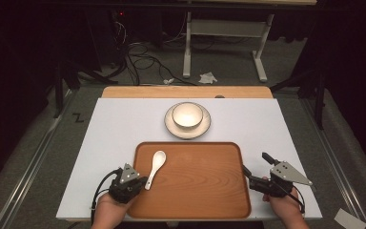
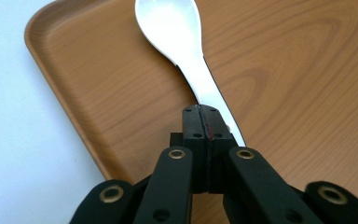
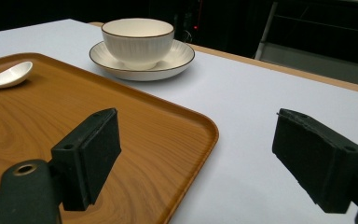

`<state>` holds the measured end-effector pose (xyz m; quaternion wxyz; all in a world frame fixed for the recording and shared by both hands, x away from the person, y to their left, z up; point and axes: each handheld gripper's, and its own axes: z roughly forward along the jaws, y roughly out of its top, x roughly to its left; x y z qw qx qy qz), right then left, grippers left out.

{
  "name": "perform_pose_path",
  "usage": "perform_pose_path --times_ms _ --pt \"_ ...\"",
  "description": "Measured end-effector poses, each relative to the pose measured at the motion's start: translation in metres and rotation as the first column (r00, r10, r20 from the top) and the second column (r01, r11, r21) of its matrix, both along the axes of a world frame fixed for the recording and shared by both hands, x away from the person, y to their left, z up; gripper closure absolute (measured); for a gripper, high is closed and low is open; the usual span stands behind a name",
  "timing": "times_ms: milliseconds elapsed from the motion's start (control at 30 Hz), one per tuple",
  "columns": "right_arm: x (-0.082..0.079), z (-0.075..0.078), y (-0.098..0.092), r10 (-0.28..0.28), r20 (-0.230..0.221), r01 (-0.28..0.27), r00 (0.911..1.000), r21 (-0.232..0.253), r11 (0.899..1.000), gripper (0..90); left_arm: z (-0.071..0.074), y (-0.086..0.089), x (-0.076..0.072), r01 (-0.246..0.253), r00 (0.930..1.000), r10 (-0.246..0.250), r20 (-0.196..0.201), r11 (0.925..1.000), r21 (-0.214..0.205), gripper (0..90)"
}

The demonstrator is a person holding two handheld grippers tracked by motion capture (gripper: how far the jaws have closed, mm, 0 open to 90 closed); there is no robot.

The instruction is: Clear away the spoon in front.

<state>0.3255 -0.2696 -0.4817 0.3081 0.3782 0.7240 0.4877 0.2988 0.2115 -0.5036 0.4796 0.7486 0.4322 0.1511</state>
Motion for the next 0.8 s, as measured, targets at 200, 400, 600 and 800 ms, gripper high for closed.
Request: perform_pose_path --times_ms 200,400,600,800 --pt "0.001 0.0 -0.001 0.003 0.006 -0.003 1.0 -0.006 1.0 16.4 -0.006 -0.012 0.003 0.01 0.9978 0.002 -0.067 0.9844 0.176 90.0" --pt "0.0 0.001 -0.001 0.005 0.009 -0.005 0.9999 -0.004 1.0 16.4 -0.01 -0.025 0.003 0.047 0.9949 -0.024 -0.098 0.9684 0.245 90.0" --pt "0.0 0.001 0.0 0.006 0.007 -0.006 1.0 -0.002 1.0 16.4 -0.012 -0.028 0.003 0.073 0.9935 -0.049 -0.103 0.9678 0.241 90.0" --pt "0.001 0.0 0.001 0.009 0.007 -0.009 0.9999 -0.01 1.0 16.4 -0.011 -0.034 0.001 0.095 0.9923 -0.072 -0.1 0.9645 0.246 90.0"
